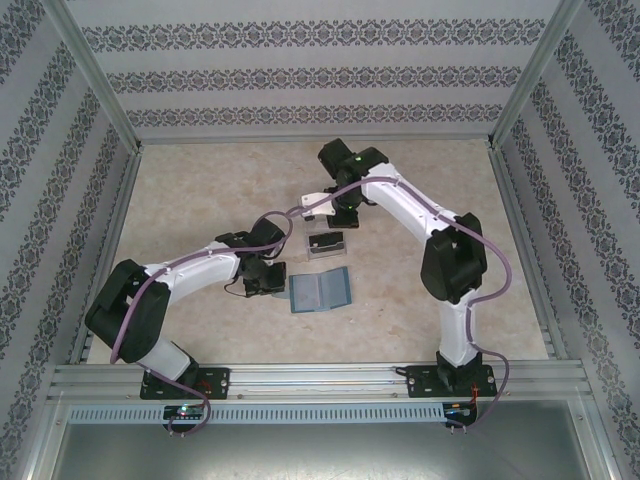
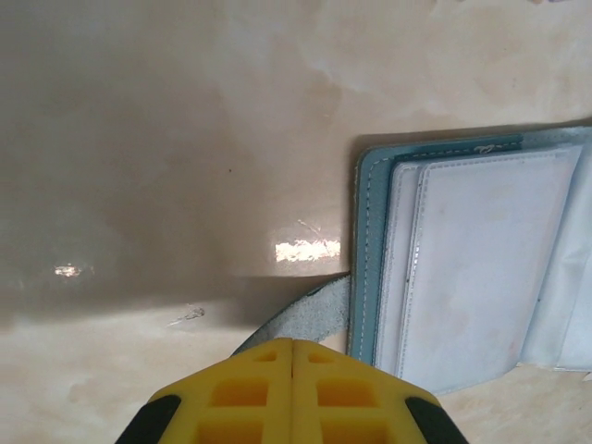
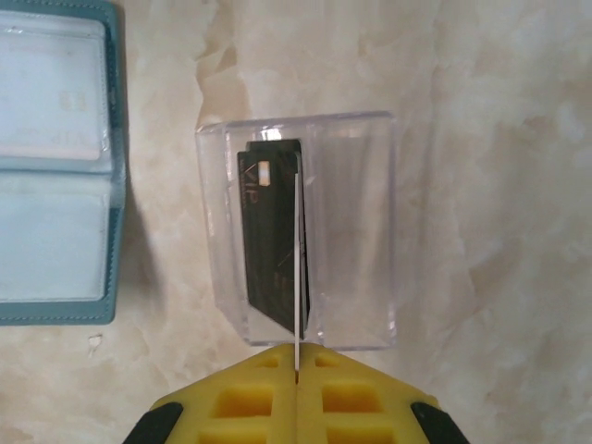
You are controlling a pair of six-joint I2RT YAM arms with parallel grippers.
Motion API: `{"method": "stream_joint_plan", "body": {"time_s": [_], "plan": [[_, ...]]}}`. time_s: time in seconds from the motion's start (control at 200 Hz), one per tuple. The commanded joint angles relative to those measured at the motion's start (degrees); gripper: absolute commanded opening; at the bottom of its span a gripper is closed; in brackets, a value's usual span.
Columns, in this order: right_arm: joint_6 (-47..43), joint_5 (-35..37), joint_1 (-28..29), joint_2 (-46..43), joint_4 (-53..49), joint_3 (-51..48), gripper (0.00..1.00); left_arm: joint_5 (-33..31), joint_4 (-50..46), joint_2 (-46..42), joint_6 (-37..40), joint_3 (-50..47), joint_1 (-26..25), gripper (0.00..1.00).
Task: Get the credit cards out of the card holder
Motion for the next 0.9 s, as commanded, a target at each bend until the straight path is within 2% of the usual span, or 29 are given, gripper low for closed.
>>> {"method": "stream_joint_plan", "body": {"time_s": [0.0, 0.44, 0.899], "plan": [[-2.4, -0.1, 0.3, 3.2, -6.0, 5.1, 0.0, -0.5, 0.3, -1.0, -0.4, -0.2, 0.9, 0.01], [-2.5, -1.3, 0.7, 13.3, -12.0, 17.3, 0.0, 0.0, -1.3, -1.0, 1.0, 0.7, 2.5, 0.01], [2.1, -1.6, -0.7, 18.9, -18.9, 22.5, 0.0, 0.3, -1.2, -0.9, 1.6, 0.7, 3.4, 0.01]]}}
